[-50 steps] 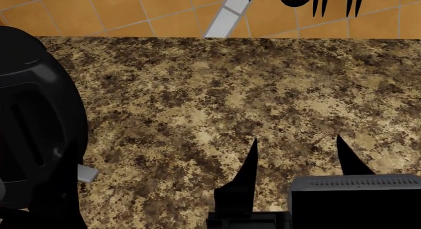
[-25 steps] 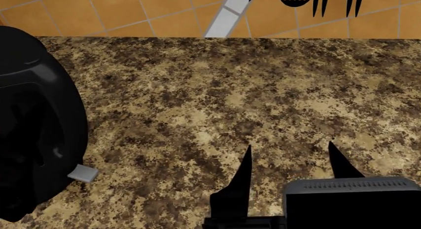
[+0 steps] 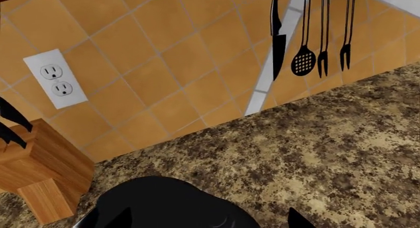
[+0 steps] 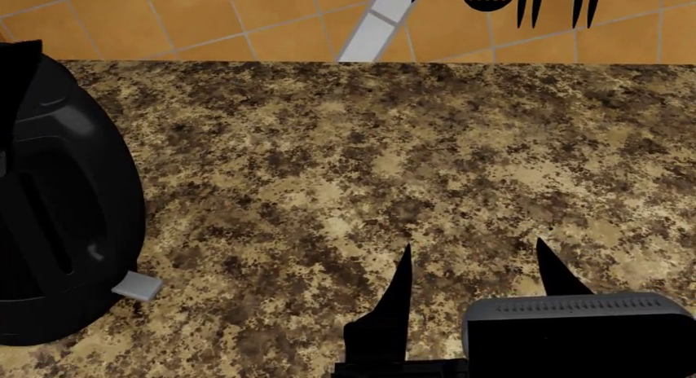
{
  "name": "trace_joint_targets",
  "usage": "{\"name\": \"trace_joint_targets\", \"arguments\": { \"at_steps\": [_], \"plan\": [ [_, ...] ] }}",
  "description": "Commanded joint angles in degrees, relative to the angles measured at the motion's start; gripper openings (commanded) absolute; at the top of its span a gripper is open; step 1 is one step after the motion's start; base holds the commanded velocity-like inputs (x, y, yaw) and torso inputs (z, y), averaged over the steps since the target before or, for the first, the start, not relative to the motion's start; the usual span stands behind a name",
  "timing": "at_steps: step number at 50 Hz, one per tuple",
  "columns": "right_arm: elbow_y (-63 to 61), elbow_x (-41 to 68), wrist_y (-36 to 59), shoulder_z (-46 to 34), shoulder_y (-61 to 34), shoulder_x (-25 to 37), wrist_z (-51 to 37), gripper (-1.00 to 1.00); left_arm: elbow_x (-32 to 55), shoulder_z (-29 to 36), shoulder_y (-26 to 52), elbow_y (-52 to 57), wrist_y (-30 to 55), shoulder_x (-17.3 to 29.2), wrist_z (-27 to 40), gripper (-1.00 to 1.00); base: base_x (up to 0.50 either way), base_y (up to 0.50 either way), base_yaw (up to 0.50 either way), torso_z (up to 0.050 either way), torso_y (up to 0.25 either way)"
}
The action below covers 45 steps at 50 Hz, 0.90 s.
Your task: Press the button to open the lid of the electric kettle.
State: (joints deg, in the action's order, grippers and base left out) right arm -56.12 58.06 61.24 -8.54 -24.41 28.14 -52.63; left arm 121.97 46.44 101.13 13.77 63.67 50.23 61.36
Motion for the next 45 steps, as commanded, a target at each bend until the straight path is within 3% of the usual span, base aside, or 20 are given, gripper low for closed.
{"name": "trace_joint_targets", "arguments": {
  "at_steps": [1,9,12,15,23,31,40,45],
  "plan": [
    [1.0,-1.3,-1.3,0.8,0.3,-0.8,1.4,1.0,-5.0,3.9,5.0,-18.9,5.9,-6.2,-10.8,1.0,0.0,0.0,0.0,0.0,0.0],
    [1.0,-1.4,-1.9,0.6,0.9,-0.4,1.3,1.0,-5.1,8.7,12.6,-30.2,15.7,-10.6,-15.0,1.0,0.0,0.0,0.0,0.0,0.0],
    [1.2,-1.6,-2.0,0.2,1.0,-0.4,1.4,1.0,-6.5,11.6,20.2,-33.9,24.8,-13.3,-18.6,1.0,0.0,0.0,0.0,0.0,0.0],
    [1.6,-2.3,-2.4,-0.5,1.0,-0.5,1.8,1.0,-3.4,18.3,26.3,-36.2,26.2,-14.4,-21.3,1.0,0.0,0.0,0.0,0.0,0.0],
    [1.7,-2.2,-2.9,-0.7,1.2,0.0,1.9,1.0,1.8,25.2,33.7,-40.2,26.2,-17.6,-23.7,1.0,0.0,0.0,0.0,0.0,0.0],
    [1.7,-1.9,-3.2,-0.7,1.1,0.2,1.6,1.0,8.9,30.8,33.2,-38.2,25.9,-16.4,-21.7,1.0,0.0,0.0,0.0,0.0,0.0],
    [1.8,-1.8,-3.3,-1.2,0.9,0.3,1.2,1.0,-2.7,30.5,29.1,-37.6,24.7,-13.9,-30.0,1.0,0.0,0.0,0.0,0.0,0.0],
    [1.8,-1.5,-3.2,-1.6,0.7,0.2,0.9,1.0,-4.7,30.8,27.6,-37.2,23.7,-13.7,-31.7,1.0,0.0,0.0,0.0,0.0,0.0]
  ]
}}
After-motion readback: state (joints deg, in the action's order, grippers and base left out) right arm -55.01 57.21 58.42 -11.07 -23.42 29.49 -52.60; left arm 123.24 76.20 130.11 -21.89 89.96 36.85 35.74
